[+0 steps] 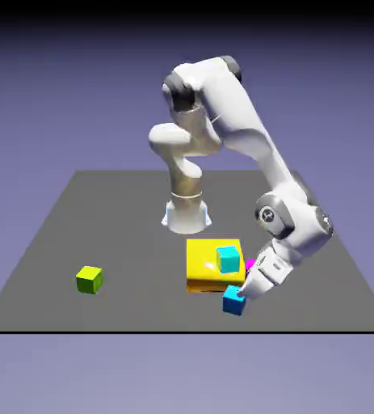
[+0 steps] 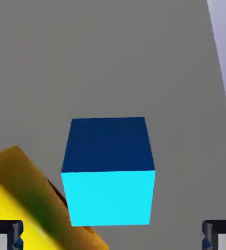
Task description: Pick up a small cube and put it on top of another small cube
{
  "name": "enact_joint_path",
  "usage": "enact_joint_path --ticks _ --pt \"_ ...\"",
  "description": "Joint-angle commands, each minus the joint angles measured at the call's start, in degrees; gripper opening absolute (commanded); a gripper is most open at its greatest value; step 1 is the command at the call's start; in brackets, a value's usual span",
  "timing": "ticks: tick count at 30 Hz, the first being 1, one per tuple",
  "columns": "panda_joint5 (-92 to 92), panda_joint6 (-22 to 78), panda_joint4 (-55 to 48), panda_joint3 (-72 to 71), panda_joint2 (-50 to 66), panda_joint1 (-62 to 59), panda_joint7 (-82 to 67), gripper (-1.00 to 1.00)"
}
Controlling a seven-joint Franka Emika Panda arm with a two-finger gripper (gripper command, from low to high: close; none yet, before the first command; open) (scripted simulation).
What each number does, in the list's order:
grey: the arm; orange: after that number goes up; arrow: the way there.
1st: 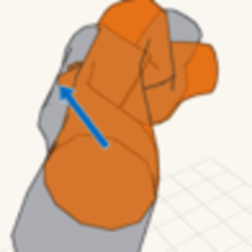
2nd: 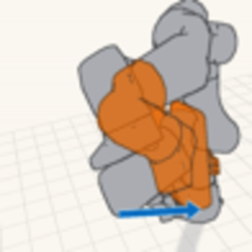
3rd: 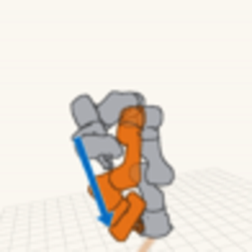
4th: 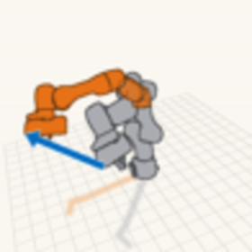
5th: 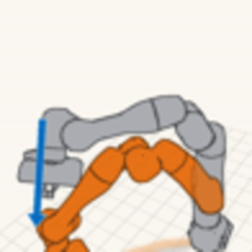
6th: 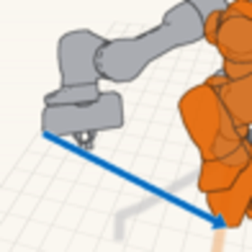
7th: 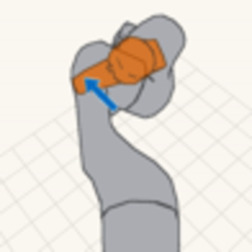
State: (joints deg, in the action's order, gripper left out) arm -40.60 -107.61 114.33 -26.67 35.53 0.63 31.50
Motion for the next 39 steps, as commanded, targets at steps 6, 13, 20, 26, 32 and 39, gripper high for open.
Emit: enact_joint_path --ticks 6,13,20,26,32,39 --pt "0.5 0.7 -0.3 -0.3 -0.4 0.1 -0.3 -1.00" --pt "11.5 2.4 -2.7 11.6 -4.2 -5.5 -4.4 -1.00" --pt "22.1 3.3 -3.7 26.1 -6.4 -11.0 -6.6 -1.00" --pt "31.1 4.1 -4.7 38.6 -8.4 -15.7 -8.5 -1.00" --pt "34.0 3.7 -2.1 44.0 -7.5 -16.1 -6.7 -1.00" --pt "34.0 1.8 -0.8 43.9 -6.9 -16.3 -6.7 1.00"
